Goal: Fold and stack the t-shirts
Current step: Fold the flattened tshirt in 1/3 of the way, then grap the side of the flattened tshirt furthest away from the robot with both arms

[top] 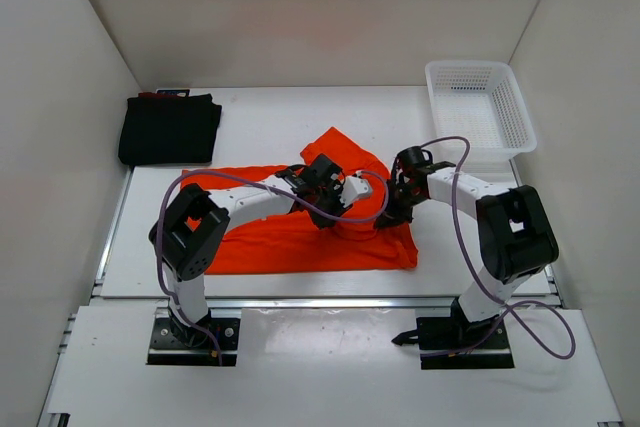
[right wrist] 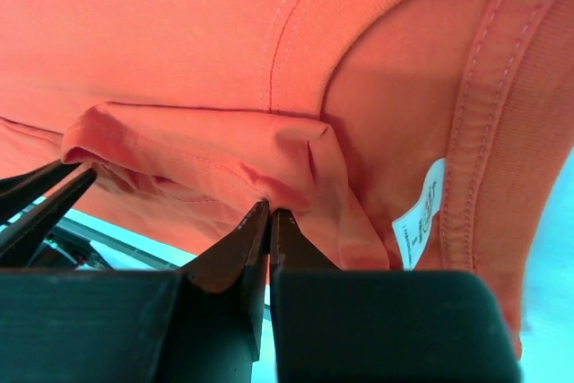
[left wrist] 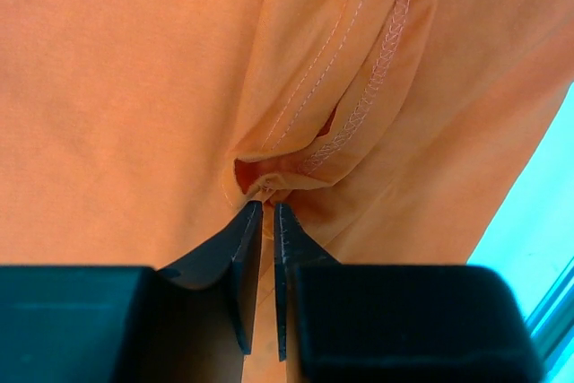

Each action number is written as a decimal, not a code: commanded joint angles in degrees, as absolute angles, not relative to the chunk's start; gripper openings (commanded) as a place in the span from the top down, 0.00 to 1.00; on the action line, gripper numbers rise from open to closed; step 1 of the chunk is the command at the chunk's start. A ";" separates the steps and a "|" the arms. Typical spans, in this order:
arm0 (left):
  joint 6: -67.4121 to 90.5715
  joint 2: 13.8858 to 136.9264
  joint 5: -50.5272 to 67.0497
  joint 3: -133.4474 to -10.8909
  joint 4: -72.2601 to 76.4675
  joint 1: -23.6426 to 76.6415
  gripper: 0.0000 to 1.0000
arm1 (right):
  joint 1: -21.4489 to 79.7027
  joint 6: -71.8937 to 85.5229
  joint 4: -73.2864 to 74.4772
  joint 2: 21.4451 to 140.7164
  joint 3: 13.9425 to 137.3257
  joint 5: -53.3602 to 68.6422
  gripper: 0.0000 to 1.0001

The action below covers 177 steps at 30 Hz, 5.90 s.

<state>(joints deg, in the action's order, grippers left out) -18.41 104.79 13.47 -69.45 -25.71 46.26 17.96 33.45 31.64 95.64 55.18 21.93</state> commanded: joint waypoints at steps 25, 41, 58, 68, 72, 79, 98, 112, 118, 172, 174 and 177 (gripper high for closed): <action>-16.43 100.72 9.32 -64.59 -25.22 43.42 0.95 | 11.34 40.95 20.04 105.64 64.60 33.66 0.95; -16.08 98.61 14.32 -72.06 -29.62 44.48 0.52 | 8.97 42.01 14.68 107.67 68.55 35.86 0.65; -10.81 107.14 16.45 -74.45 -23.91 47.64 0.56 | 10.98 36.39 21.70 85.88 50.72 29.18 1.00; -7.65 112.84 0.09 -76.63 -24.94 46.94 0.53 | 16.97 35.77 30.58 81.48 40.79 22.86 1.00; -4.58 113.56 0.61 -79.19 -30.13 45.89 0.52 | 15.64 34.98 32.61 79.37 39.03 17.85 1.00; -2.20 106.62 11.84 -83.23 -36.03 45.53 0.35 | 15.90 28.66 32.79 78.58 45.77 16.71 0.99; -8.00 64.34 -9.92 -50.98 -57.48 13.53 0.03 | 20.13 36.29 44.57 66.62 37.18 3.43 0.54; -18.01 70.40 -26.99 -34.11 -56.16 4.22 0.01 | 15.92 37.35 28.22 67.68 28.13 9.05 0.58; -19.68 73.48 -30.58 -30.59 -47.48 2.03 0.02 | 12.84 37.18 28.65 63.30 25.31 10.90 1.00; -10.21 106.50 -7.65 -80.85 -38.68 2.29 0.43 | 21.36 15.64 61.01 145.61 153.62 -5.62 0.51; -7.40 109.15 -6.16 -82.17 -37.97 1.67 0.42 | 21.09 15.29 59.86 148.60 154.16 -7.38 0.49; -5.90 111.97 -3.35 -82.70 -37.44 1.06 0.43 | 20.48 15.73 59.33 151.17 152.76 -6.60 0.49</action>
<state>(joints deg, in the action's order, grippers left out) -10.02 112.01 -7.64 -80.66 -39.53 1.96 20.82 15.86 60.80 151.24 151.26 -5.54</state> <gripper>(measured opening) 0.578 0.510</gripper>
